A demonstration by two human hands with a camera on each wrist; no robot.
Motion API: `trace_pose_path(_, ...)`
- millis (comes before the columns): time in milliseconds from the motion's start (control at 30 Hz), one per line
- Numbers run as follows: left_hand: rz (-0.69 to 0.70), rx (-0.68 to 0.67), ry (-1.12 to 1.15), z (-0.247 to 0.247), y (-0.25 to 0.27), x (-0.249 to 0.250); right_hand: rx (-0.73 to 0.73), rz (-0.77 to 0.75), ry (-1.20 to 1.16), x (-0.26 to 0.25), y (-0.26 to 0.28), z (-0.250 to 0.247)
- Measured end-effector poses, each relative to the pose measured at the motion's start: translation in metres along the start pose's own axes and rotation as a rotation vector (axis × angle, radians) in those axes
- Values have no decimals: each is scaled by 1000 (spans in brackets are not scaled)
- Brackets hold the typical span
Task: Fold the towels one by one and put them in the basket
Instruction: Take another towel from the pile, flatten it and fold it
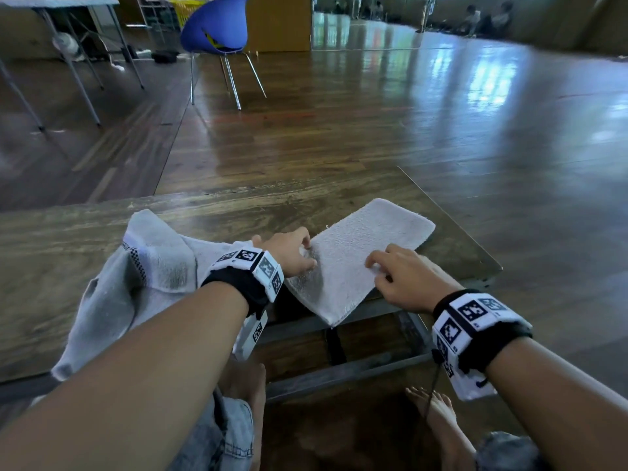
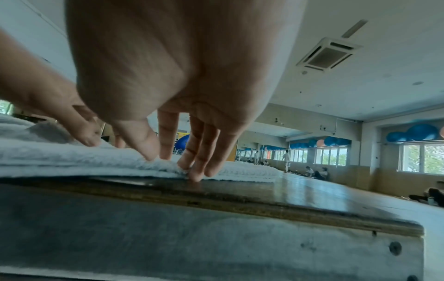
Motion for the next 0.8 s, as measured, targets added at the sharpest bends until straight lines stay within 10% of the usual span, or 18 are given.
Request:
trace_pose_path(367, 201, -134, 119, -5, 16, 12, -160, 61, 105, 29, 29, 27)
trace_pose_path(800, 372, -64, 272, -4, 13, -5, 211, -131, 15, 5, 35, 34)
Point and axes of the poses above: each hand's wrist, its own y-axis away from the middle knuckle, its own z-axis out of the palm, x = y × z, the point moved 4 cm from there along -y, towards the middle knuckle, and after that the axes turned 11 degrees about -x, right-handed, at the moved point
